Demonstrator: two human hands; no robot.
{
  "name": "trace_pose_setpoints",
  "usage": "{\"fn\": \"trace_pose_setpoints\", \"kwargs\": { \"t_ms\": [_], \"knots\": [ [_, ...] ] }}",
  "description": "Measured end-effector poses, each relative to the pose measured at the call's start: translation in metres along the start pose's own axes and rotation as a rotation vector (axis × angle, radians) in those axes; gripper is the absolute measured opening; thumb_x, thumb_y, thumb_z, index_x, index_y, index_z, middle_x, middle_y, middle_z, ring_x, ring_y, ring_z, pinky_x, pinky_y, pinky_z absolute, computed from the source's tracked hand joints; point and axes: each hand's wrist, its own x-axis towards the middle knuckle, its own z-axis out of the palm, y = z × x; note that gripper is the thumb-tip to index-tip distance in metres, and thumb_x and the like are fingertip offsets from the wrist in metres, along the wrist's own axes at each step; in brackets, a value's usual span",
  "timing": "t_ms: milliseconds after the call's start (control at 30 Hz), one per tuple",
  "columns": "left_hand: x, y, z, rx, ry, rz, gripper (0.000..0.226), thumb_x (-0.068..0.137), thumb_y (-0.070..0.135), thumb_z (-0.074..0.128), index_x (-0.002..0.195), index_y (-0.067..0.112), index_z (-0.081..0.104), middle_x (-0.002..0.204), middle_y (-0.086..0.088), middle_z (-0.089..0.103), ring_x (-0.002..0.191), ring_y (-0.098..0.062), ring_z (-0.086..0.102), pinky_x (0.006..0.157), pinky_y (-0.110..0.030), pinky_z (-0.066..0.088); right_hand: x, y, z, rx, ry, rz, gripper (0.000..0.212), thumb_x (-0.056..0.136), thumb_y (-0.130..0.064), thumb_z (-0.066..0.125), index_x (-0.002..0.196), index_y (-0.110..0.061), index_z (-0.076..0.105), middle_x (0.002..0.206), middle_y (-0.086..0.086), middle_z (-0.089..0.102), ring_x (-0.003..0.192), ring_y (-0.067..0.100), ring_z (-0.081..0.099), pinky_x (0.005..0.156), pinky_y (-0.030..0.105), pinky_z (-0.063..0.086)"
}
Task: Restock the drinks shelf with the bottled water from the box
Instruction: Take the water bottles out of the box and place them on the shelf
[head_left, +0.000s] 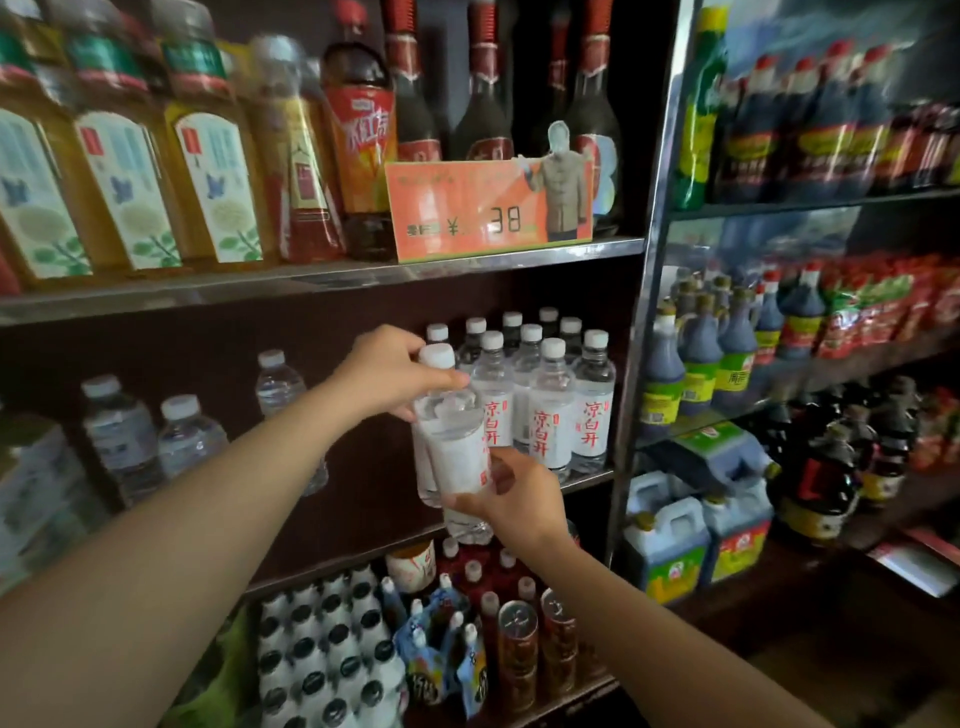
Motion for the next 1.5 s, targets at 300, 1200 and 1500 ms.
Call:
{"fn": "trace_pose_setpoints", "kwargs": {
  "t_ms": [300, 1200, 1500],
  "knots": [
    [0.061, 0.015, 0.051, 0.305, -0.100, 0.219, 0.041, 0.065, 0.043, 0.082, 0.084, 0.012, 0.063, 0.075, -0.004, 0.062, 0.058, -0.016, 0.062, 0.064, -0.040, 0.059, 0.044, 0.040, -0.002, 0.044, 0.090, 0.067, 0.067, 0.064, -0.035, 0.087, 0.120, -0.019, 0.055, 0.104, -0.005, 0.064, 0.092, 0.011, 0.061, 0.078, 0.027, 0.054],
    [0.102, -0.003, 0.097, 0.428, 0.059, 0.166, 0.050, 0.074, 0.053, 0.072, 0.099, 0.010, 0.064, 0.097, -0.005, 0.066, 0.092, -0.023, 0.063, 0.074, -0.033, 0.051, 0.077, 0.068, 0.007, -0.204, 0.159, 0.073, 0.026, 0.089, -0.026, 0.064, 0.095, -0.019, 0.039, 0.081, 0.002, 0.062, 0.077, 0.023, 0.061, 0.070, 0.042, 0.053],
    [0.055, -0.005, 0.027, 0.417, 0.124, 0.151, 0.051, 0.077, 0.043, 0.072, 0.119, 0.014, 0.063, 0.122, -0.006, 0.064, 0.114, -0.022, 0.059, 0.095, -0.032, 0.048, 0.057, 0.013, 0.004, -0.293, 0.122, 0.066, 0.035, 0.085, -0.039, 0.065, 0.106, -0.020, 0.043, 0.098, 0.000, 0.068, 0.092, 0.025, 0.064, 0.072, 0.034, 0.049]
  ]
}}
